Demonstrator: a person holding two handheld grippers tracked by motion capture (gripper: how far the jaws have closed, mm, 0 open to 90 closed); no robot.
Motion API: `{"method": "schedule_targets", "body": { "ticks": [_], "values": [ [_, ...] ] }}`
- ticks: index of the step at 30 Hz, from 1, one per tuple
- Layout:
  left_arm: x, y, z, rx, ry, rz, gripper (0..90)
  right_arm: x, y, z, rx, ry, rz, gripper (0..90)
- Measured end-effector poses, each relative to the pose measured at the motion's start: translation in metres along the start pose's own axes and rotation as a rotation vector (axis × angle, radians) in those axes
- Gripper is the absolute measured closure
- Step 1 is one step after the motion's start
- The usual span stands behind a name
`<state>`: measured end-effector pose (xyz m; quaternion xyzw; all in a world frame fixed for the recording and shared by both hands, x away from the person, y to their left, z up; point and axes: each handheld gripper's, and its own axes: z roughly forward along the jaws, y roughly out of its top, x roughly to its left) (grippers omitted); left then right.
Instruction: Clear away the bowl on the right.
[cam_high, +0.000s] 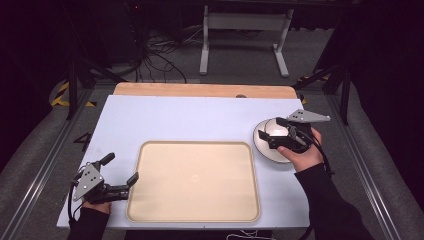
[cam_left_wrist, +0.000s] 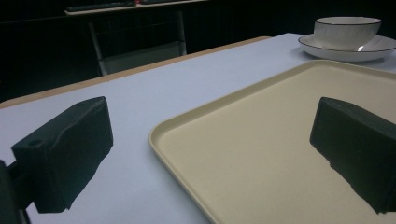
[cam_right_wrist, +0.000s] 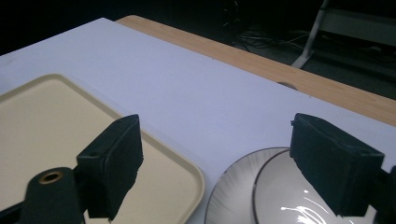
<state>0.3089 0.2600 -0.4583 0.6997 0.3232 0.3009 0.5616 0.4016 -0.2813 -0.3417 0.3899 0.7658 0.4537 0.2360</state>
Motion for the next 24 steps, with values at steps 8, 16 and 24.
{"method": "schedule_targets", "body": {
  "ticks": [8,16,24],
  "values": [
    [0.0,0.0,0.0,-0.001,0.002,-0.001,0.2,-0.017,-0.001,-0.005,0.043,-0.049,0.034,21.3],
    [0.0,0.0,0.0,0.001,0.004,0.0,0.1,-0.033,-0.002,-0.008,0.068,-0.091,0.061,28.4],
    [0.0,0.0,0.0,-0.001,0.003,0.0,0.2,-0.051,-0.002,-0.011,0.111,-0.139,0.09,32.8]
  ]
}}
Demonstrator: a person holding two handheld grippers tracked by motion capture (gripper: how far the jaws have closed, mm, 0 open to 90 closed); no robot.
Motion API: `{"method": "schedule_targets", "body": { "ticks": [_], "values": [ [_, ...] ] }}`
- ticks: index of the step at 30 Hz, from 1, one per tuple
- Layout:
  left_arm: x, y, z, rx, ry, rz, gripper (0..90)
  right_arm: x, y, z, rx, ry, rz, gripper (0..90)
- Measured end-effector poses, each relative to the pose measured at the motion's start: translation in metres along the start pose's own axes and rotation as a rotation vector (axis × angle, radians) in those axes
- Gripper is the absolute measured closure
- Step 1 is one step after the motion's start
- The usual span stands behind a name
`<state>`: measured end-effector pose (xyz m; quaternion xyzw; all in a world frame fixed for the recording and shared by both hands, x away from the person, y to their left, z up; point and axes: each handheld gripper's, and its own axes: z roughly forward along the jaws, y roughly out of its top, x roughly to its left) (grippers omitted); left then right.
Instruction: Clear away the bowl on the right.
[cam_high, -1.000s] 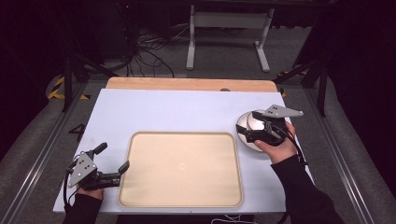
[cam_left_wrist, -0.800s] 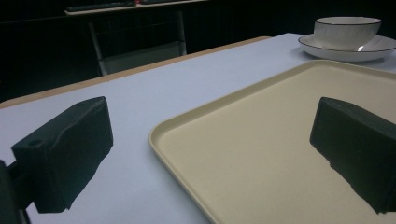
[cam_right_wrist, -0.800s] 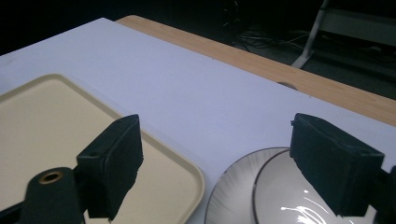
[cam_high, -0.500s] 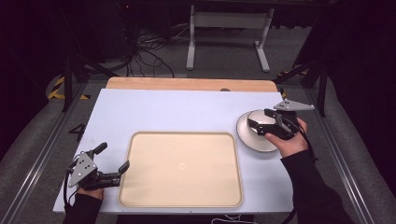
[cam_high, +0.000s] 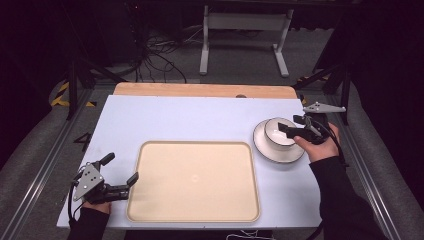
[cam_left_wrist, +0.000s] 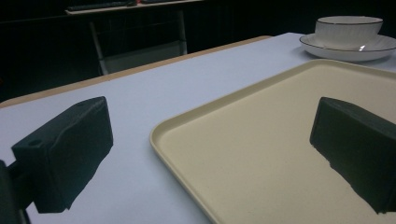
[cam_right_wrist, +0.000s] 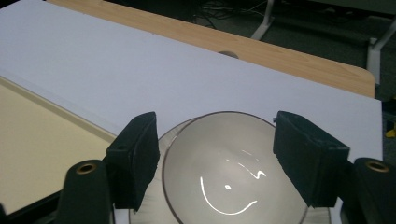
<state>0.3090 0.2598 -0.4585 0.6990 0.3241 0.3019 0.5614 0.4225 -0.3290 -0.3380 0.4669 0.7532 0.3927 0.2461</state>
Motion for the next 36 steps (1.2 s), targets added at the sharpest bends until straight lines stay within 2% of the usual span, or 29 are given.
{"method": "schedule_targets", "body": {
  "ticks": [3,6,8,11,17,22,30,36],
  "values": [
    [0.0,0.0,0.0,0.001,0.0,0.0,0.2,-0.006,0.001,0.0,0.013,-0.021,0.01,33.3],
    [0.0,0.0,0.0,0.0,0.0,0.0,0.2,-0.013,0.001,0.001,0.035,-0.035,0.043,34.9],
    [0.0,0.0,0.0,0.001,-0.001,0.0,0.2,-0.017,0.002,0.002,0.046,-0.026,0.061,36.8],
    [0.0,0.0,0.0,0.001,-0.001,0.001,0.2,-0.02,0.003,0.005,0.076,-0.045,0.061,38.6],
    [0.0,0.0,0.0,0.002,-0.001,0.001,0.2,-0.03,0.006,0.016,0.161,-0.087,0.126,41.8],
    [0.0,0.0,0.0,0.0,-0.003,0.002,0.2,-0.04,0.005,0.026,0.25,-0.093,0.198,42.3],
    [0.0,0.0,0.0,0.002,-0.003,0.004,0.2,-0.048,0.004,0.045,0.371,-0.121,0.229,44.8],
    [0.0,0.0,0.0,0.002,-0.002,0.003,0.2,-0.053,0.002,0.052,0.406,-0.138,0.235,43.7]
  ]
}}
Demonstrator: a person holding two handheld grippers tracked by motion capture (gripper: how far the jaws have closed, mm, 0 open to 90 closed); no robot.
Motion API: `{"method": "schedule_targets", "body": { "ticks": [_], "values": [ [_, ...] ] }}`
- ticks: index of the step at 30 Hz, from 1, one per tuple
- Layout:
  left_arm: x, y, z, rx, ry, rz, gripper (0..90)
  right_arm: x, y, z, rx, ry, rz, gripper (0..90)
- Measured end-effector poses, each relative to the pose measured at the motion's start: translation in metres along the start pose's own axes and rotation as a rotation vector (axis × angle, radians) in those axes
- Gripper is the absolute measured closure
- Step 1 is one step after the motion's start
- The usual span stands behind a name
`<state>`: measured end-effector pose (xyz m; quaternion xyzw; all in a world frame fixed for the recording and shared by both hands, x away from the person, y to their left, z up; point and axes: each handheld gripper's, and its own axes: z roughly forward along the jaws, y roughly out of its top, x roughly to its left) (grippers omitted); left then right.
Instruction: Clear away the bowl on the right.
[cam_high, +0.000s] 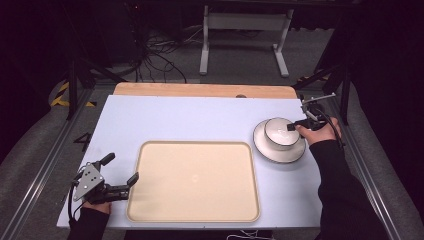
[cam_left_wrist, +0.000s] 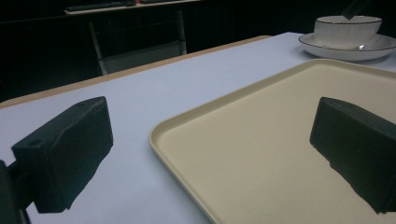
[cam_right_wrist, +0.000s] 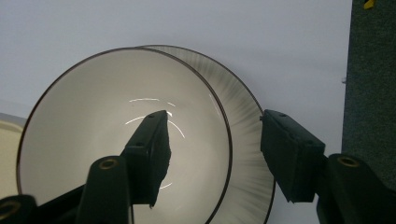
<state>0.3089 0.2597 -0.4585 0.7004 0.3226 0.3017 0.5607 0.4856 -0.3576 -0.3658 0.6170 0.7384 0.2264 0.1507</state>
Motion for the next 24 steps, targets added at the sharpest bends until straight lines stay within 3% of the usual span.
{"method": "schedule_targets", "body": {
  "ticks": [11,17,24],
  "values": [
    [0.0,0.0,0.0,0.0,-0.001,0.001,0.2,-0.006,0.003,0.015,0.071,0.003,0.0,54.7],
    [0.0,0.0,0.0,0.0,-0.002,0.002,0.2,-0.009,0.004,0.024,0.113,-0.006,0.007,65.9],
    [0.0,0.0,0.0,0.0,-0.001,-0.001,0.2,-0.01,0.004,0.031,0.158,0.027,0.019,73.6]
  ]
}}
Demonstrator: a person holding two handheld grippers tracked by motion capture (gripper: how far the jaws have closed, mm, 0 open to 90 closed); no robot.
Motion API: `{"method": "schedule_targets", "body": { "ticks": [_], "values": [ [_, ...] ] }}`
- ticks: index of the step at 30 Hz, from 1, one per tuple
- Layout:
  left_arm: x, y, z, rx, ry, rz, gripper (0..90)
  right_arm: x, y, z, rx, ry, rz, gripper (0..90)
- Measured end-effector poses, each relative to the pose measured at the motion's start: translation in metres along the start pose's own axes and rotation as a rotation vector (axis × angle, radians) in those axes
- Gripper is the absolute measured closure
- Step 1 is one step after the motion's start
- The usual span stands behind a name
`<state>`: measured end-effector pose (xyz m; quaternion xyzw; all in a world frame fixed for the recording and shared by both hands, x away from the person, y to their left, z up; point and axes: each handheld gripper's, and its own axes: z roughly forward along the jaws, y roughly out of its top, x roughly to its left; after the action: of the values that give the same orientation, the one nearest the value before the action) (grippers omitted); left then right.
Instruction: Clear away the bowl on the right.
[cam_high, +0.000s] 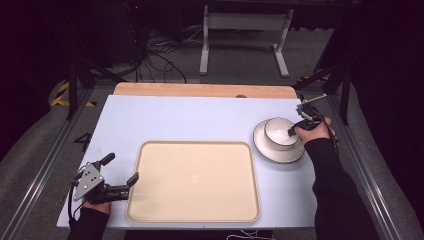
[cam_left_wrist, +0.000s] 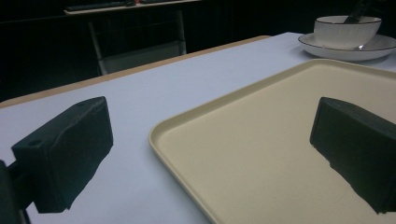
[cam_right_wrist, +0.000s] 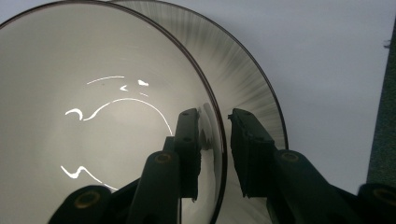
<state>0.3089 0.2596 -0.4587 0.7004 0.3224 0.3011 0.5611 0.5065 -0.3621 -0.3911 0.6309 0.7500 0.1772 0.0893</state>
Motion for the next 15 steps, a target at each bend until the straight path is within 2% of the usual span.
{"method": "schedule_targets", "body": {
  "ticks": [5,9,10,15],
  "values": [
    [0.0,0.0,0.0001,0.0,0.0,0.001,0.2,-0.0009,0.0008,0.0022,0.008,0.037,0.007,79.7],
    [-0.0001,0.0,0.0002,0.001,0.0,0.0,0.2,-0.001,0.001,0.002,0.01,0.042,0.015,80.8],
    [-0.0002,0.0,0.0002,0.002,0.0,0.001,0.2,-0.0034,0.0009,0.0006,0.013,0.07,0.039,82.8],
    [-0.0007,-0.0001,0.0006,0.001,0.003,0.001,0.1,-0.0037,0.0001,-0.0022,0.021,0.08,0.07,84.1]
  ]
}}
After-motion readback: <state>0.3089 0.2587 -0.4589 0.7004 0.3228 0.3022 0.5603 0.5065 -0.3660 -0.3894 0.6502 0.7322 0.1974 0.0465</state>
